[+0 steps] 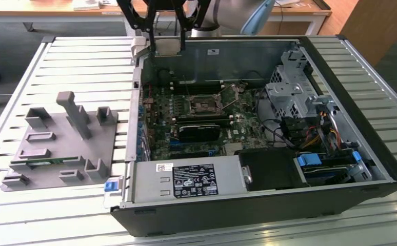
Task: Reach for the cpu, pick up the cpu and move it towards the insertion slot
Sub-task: 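Pick up the cpu and move it towards the insertion slot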
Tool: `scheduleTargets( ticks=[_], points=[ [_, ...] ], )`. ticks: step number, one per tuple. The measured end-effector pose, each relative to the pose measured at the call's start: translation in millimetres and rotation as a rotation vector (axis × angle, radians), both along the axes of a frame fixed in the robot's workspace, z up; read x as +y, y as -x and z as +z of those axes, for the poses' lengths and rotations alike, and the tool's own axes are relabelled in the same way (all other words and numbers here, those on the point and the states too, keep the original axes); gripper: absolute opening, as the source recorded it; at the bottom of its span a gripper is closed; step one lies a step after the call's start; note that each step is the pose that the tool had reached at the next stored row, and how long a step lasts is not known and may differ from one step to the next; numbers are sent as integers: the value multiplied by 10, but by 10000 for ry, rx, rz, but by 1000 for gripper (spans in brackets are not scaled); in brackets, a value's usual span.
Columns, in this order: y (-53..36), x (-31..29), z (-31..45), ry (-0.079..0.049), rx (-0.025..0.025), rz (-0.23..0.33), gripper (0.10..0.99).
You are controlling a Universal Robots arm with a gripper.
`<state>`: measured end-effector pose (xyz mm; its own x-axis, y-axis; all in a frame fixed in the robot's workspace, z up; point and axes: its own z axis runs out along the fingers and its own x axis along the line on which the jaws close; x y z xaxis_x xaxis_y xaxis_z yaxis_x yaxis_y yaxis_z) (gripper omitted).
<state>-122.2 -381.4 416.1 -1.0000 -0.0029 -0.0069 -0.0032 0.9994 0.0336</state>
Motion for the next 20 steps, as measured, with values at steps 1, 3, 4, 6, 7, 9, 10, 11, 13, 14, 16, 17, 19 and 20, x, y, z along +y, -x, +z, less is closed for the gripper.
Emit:
scheduleTargets(
  ticks=[1,3,4,6,7,9,10,11,13,14,16,17,19,20],
  points=[
    [-4,7,-4,-1,0,0,541],
    [-12,23,-9,1,1,0,541],
    [-19,30,-11,0,0,1,541],
    [-33,45,-15,1,1,-1,541],
    [-39,51,-19,0,-2,-2,541],
    [-51,66,-26,1,-13,-1,541],
    [-62,82,-29,2,-17,0,541],
    [-79,99,-33,0,-19,2,541],
    [-118,136,-42,0,-19,0,541],
    [-139,154,-48,0,-19,0,541],
    [-189,186,-61,2,-19,0,541],
    [-216,201,-70,0,-20,0,541],
    [-272,233,-87,-1,-20,-1,541],
    [-301,248,-96,0,-19,-1,541]
  ],
)
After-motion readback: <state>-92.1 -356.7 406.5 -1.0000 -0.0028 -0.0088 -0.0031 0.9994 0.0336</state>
